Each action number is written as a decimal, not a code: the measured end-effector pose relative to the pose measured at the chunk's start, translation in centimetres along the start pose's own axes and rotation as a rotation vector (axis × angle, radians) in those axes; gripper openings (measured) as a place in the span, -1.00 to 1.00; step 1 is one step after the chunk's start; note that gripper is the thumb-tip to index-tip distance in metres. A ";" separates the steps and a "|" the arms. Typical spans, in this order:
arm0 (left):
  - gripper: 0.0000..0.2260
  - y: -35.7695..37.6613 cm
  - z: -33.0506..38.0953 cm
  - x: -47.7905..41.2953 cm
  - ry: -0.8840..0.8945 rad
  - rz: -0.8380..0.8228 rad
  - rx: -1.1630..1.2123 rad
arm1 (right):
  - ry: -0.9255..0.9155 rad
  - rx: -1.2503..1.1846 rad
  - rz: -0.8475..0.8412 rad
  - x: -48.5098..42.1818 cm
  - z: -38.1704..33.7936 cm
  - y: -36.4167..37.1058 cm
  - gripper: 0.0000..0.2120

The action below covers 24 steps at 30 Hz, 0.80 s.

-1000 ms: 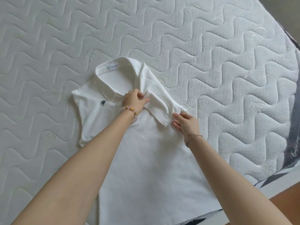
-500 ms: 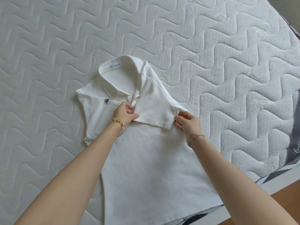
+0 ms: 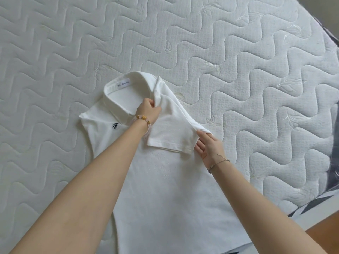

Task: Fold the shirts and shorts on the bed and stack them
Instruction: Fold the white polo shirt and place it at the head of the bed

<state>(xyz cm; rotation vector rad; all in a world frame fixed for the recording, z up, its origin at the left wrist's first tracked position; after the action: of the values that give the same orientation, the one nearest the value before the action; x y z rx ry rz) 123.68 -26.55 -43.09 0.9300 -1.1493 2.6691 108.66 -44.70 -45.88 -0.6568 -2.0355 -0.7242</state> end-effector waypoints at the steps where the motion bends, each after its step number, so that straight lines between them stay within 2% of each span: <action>1: -0.70 0.0 0.2 -0.1 0.000 -0.012 0.044 | -0.003 -0.002 -0.001 0.0 0.0 0.1 -0.93; 3: -0.68 0.2 0.8 -0.3 0.002 -0.041 0.113 | -0.010 -0.004 -0.010 0.0 0.0 0.3 -0.94; 5: -0.69 0.3 1.2 -0.7 0.028 -0.066 0.086 | -0.016 -0.002 -0.013 -0.1 0.0 0.4 -0.93; 8: -0.86 0.8 1.6 -1.0 0.045 -0.115 0.065 | -0.025 -0.005 -0.023 -0.2 -0.1 0.5 -0.92; 11: -0.92 0.7 2.3 -1.1 0.043 -0.165 0.210 | -0.029 -0.009 -0.052 -0.3 -0.1 0.4 -0.88; 14: -0.82 0.4 4.4 -1.5 0.058 -0.205 0.340 | -0.043 -0.038 -0.048 -0.4 -0.7 0.2 -0.91; 19: -0.72 1.2 8.3 -3.4 0.104 -0.234 0.343 | -0.053 -0.135 -0.012 -1.0 -1.7 -0.2 -0.86; 24: -0.65 2.9 8.7 -4.8 0.106 -0.240 0.299 | -0.113 -0.095 0.046 -1.0 -1.7 -0.5 -0.77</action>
<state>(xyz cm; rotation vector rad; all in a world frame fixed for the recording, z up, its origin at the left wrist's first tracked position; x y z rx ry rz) 130.98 -33.92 -42.99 0.8867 -0.5841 2.6930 109.74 -46.38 -46.04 -0.8127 -2.0911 -0.7756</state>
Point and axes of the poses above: each hand's wrist, its own x-axis away from the middle knuckle, its own y-axis out of the palm, z = x × y, the point moved 6 cm from there along -x, towards the middle knuckle, and after that the axes turned 1 degree about -y, right-handed, at the moved point
